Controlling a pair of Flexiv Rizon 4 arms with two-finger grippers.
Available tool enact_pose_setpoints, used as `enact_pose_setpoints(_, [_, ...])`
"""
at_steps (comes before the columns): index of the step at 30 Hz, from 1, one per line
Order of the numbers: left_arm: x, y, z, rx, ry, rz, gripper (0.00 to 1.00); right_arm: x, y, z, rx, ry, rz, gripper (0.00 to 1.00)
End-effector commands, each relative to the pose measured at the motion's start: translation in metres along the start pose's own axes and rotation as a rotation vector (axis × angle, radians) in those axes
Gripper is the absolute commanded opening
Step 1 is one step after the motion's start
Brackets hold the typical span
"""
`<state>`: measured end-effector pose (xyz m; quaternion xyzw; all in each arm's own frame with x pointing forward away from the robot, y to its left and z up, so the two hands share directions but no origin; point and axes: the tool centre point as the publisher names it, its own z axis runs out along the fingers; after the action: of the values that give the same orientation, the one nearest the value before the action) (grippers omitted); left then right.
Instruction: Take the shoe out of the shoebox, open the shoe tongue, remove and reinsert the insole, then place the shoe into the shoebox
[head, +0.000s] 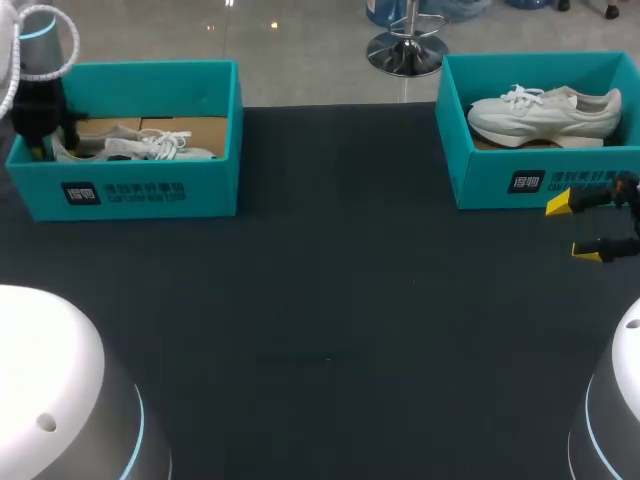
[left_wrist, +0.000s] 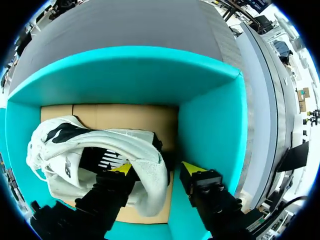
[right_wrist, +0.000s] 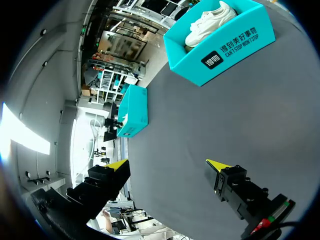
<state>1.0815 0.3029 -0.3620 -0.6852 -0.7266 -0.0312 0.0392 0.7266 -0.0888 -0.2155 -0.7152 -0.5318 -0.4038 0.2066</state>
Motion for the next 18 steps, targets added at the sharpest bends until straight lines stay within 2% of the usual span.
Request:
enact_pose_setpoints(1, [0.003,-0.004,-0.019,-0.011,-0.009,-0.003,1.0,0.001,-0.001,0.0,-0.001,-0.005,0.001,1.0])
enact_pose_setpoints(18, [-0.014,-0.033,-0.095,-0.078,-0.106,-0.089,1.0,0.001,-0.001,0.0,-0.001,-0.005,0.001,1.0])
